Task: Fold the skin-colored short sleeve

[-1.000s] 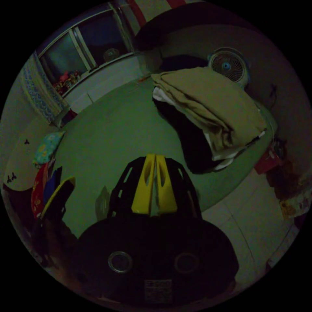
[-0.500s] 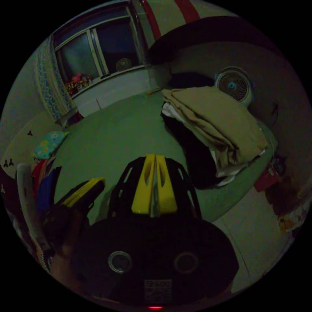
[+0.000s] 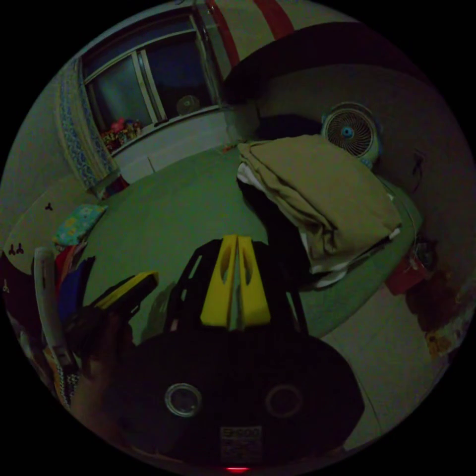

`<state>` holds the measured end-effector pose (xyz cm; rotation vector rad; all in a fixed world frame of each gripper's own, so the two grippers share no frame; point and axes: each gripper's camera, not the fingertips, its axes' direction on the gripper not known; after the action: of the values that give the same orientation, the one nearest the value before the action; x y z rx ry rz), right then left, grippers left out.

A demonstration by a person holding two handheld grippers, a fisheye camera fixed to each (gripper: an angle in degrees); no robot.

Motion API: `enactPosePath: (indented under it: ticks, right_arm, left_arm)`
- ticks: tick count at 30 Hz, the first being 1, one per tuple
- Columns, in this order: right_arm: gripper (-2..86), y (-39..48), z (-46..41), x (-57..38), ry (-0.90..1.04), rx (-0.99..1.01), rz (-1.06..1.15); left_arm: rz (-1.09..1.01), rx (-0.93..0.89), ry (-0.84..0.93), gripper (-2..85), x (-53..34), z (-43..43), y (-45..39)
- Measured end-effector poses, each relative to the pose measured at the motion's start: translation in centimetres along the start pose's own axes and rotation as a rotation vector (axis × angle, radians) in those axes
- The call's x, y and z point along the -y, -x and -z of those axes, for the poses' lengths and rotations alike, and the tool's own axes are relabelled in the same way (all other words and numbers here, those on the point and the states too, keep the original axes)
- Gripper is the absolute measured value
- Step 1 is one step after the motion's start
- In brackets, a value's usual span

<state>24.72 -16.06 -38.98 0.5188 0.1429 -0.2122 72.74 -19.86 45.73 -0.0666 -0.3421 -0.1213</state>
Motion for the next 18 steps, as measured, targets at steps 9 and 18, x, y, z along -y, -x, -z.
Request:
enactPosePath:
  ticks: [9, 18]
  right_arm:
    - [-1.1, 2.8, -0.2, 0.3, -0.012, -0.095, 0.142]
    - [-1.2, 2.2, -2.4, 2.1, 0.072, -0.208, -0.016]
  left_arm:
    - [-0.039, -0.010, -0.022, -0.3, -0.4, -0.9, -0.3]
    - [-0.097, -0.027, -0.055, -0.3, -1.1, -1.4, -0.1]
